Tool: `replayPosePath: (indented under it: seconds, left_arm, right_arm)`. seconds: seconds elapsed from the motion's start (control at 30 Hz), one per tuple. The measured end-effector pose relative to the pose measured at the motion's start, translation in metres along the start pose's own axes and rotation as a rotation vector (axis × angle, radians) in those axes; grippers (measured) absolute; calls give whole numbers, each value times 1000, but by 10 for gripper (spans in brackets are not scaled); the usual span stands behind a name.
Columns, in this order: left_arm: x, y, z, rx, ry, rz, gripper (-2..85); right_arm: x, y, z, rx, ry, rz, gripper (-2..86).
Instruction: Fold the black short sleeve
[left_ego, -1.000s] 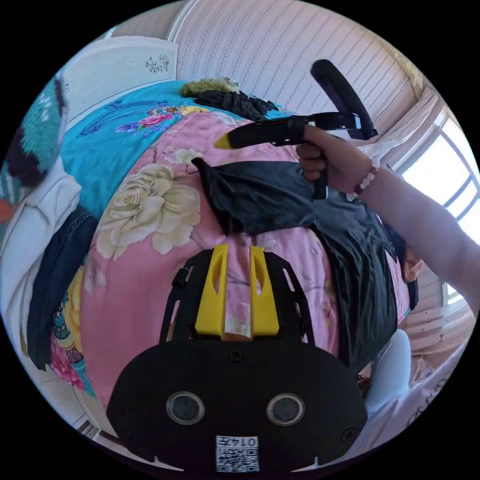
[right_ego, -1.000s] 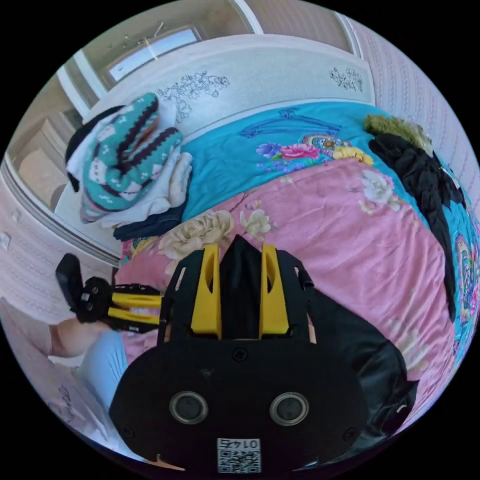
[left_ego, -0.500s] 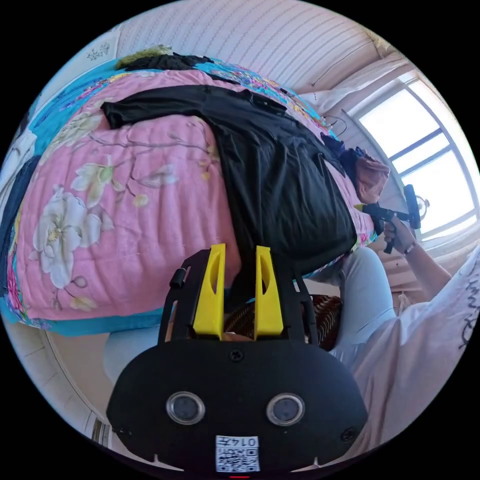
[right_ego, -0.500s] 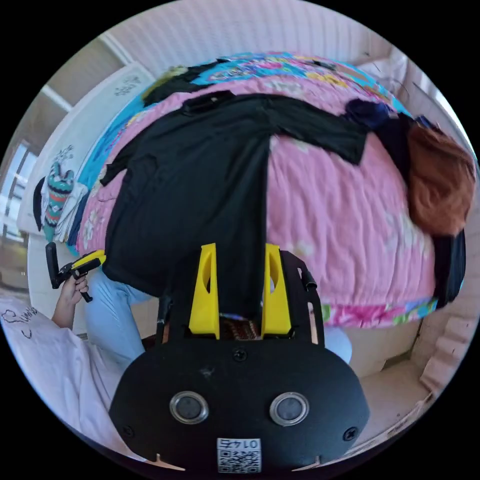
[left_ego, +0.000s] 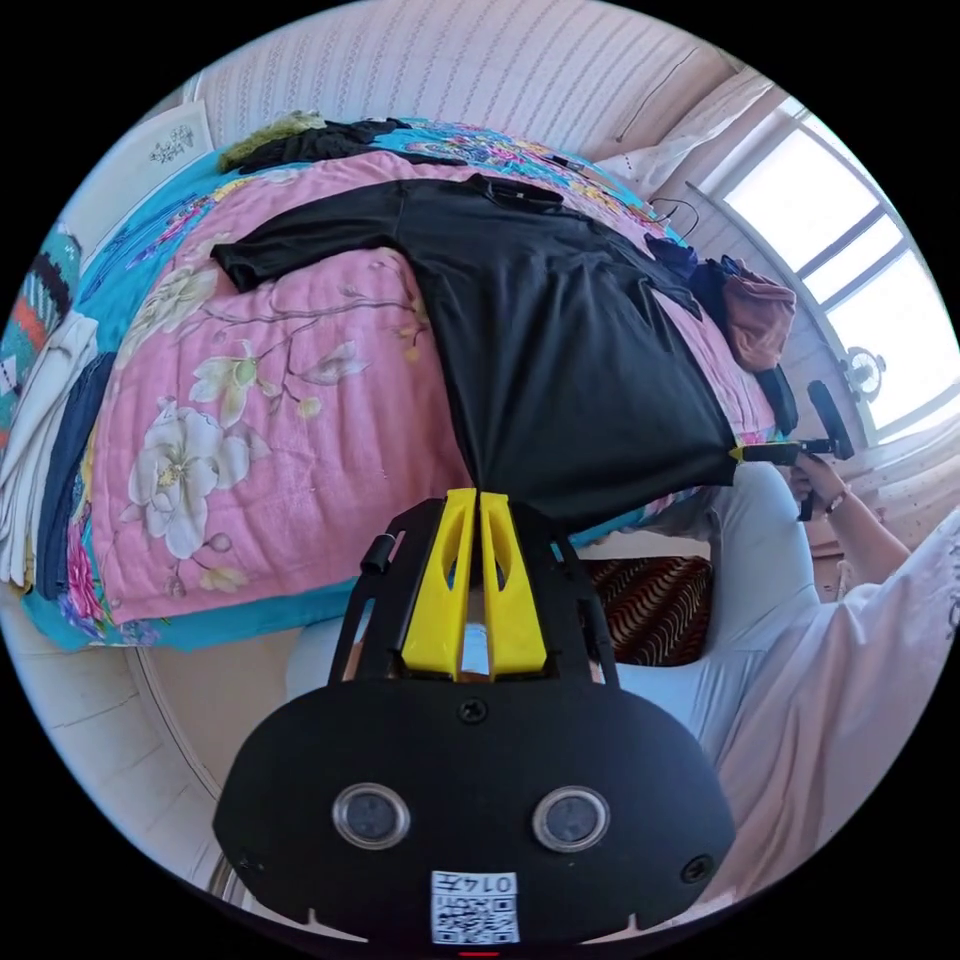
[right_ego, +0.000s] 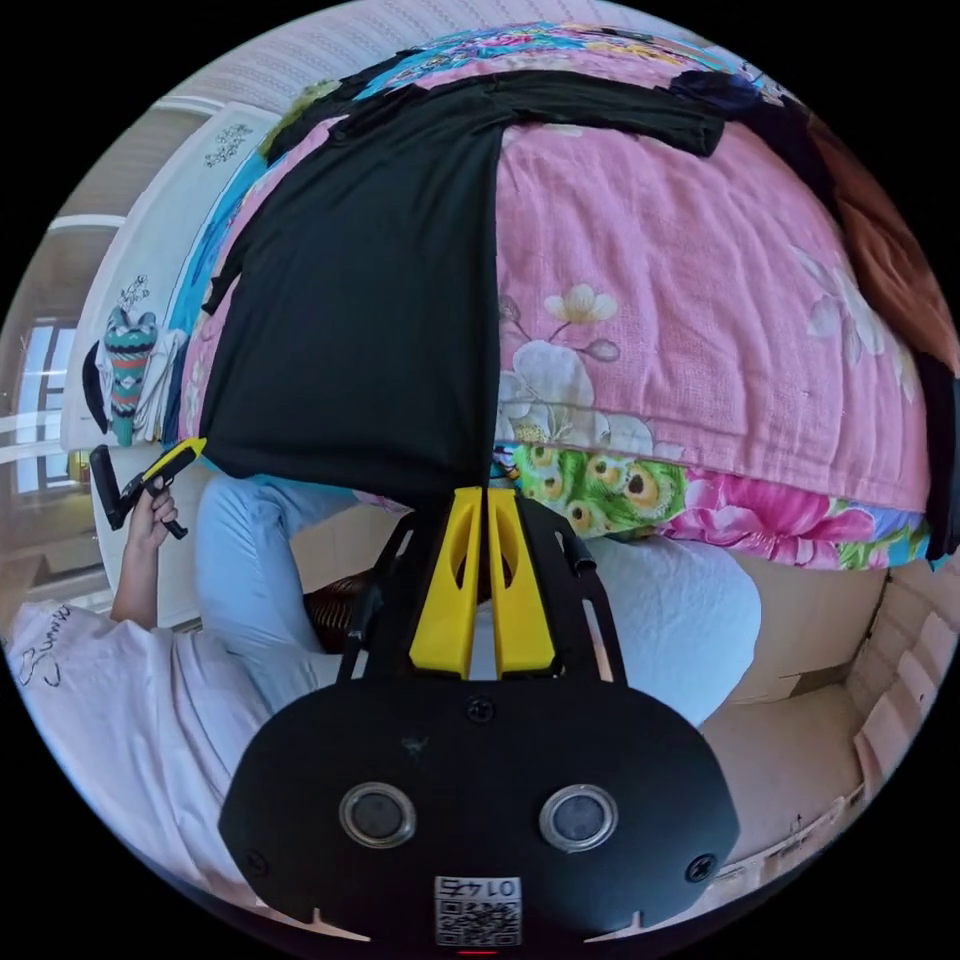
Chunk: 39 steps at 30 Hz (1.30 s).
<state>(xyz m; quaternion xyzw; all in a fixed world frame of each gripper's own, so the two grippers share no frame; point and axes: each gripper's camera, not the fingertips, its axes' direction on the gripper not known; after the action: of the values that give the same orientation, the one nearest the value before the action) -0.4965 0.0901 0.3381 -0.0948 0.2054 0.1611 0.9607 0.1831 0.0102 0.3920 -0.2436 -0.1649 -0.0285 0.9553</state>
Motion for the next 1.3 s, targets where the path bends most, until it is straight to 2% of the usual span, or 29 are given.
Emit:
replayPosePath:
  seconds: [0.23,0.33,0.47,0.83,1.03,1.13,1.3]
  left_arm:
    - [1,-14,20,-41,-48,-40,-1]
    - [3,-13,17,-64,5,-46,33]
    - [13,-9,17,-86,-46,15,57]
    - [17,-20,41,-178,-47,72,-4]
    - [-1,-2,7,-142,-100,10,39]
    - [-22,0,-14,-47,-171,-30,47]
    - [-68,-43,-42,257,-254,-139,49]
  right_arm:
    - [-10,-16,14,-67,89,-53,11]
    - [-9,-15,14,-109,93,-48,25]
    - [-7,-11,6,-102,92,-38,55]
    - [-39,-33,0,-120,170,-120,62]
    - [-80,-80,-29,-15,241,-235,61]
    - [-129,-129,-42,105,210,-371,59]
    - [-269,-225,-22,139,-32,-687,62]
